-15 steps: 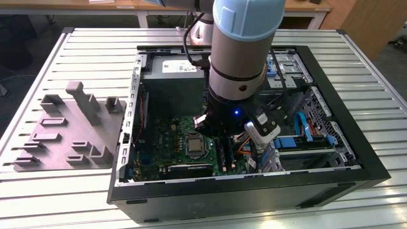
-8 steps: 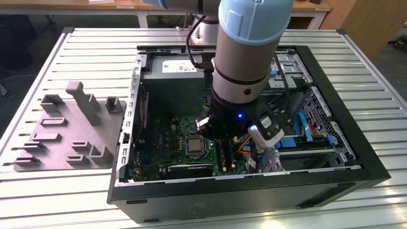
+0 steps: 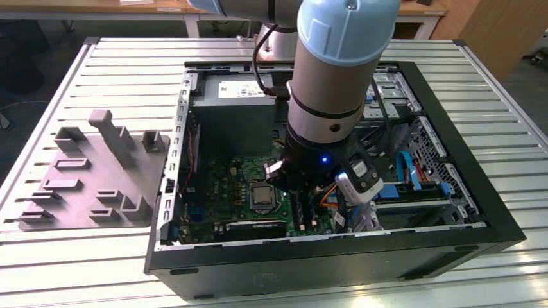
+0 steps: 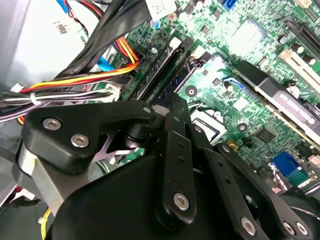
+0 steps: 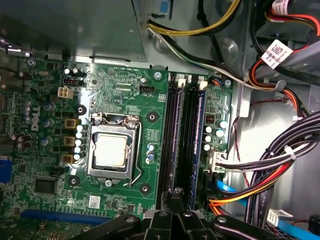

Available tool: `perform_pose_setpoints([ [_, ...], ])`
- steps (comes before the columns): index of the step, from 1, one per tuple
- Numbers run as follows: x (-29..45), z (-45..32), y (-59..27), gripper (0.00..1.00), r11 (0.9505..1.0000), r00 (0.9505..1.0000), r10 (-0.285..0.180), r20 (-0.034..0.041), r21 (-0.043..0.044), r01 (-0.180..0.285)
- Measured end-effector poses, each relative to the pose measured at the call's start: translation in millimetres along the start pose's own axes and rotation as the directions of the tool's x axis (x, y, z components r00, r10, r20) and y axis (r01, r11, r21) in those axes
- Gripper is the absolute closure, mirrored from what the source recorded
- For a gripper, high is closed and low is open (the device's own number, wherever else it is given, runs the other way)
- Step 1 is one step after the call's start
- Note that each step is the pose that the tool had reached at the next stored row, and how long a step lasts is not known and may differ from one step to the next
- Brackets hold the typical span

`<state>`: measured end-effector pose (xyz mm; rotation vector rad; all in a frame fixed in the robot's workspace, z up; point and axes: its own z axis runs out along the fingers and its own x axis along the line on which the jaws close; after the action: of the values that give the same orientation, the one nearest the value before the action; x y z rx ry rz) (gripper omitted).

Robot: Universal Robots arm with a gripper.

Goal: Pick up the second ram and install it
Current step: 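Press down the second ram until it locks into place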

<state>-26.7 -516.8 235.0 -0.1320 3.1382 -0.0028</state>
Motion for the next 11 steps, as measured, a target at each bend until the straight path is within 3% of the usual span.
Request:
perform_pose_setpoints([
  [11,0.1,4.1,-1.0,0.9,1.0,1.0,0.0,-0.0018,0.0009,0.0],
])
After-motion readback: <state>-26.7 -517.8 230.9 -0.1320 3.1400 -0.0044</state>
